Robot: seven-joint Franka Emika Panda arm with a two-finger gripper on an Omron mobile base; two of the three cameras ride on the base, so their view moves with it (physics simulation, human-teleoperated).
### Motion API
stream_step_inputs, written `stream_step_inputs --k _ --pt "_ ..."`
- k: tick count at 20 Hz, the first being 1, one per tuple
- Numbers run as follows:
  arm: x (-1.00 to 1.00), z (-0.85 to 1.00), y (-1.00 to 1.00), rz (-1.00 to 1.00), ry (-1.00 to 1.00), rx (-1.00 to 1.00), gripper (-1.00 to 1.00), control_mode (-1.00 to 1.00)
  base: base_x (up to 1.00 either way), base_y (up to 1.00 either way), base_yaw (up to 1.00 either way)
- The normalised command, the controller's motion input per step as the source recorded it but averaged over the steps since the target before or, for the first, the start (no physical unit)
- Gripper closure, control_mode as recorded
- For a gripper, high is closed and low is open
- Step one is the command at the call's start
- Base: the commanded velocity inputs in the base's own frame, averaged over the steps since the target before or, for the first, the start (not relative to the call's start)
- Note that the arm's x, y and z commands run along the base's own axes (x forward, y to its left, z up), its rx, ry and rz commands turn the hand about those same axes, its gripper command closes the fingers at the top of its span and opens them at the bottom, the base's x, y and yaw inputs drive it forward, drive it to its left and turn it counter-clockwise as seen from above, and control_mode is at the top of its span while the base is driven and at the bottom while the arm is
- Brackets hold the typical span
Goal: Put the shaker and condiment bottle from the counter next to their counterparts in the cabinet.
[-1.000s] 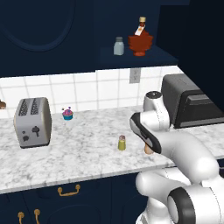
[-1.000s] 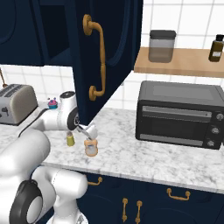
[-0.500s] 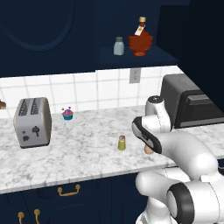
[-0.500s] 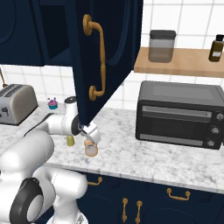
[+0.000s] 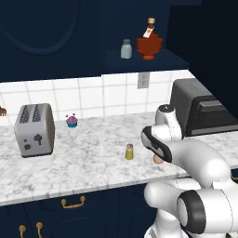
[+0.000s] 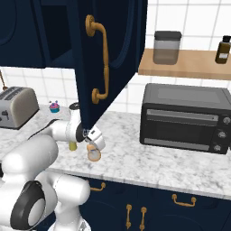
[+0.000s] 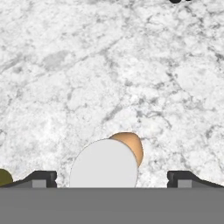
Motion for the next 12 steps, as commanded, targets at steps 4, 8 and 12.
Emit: stream_step_inputs --k 4,8,12 --pt "0.00 0.00 0.00 0.00 0.00 0.00 -1.00 -1.00 0.00 0.00 0.00" --pt "0.00 -0.03 0.00 0.00 0.00 0.00 1.00 -1.00 0.00 0.00 0.00" --pt "0.00 -0.04 0.00 0.00 0.00 0.00 1.00 -1.00 0.00 0.00 0.00"
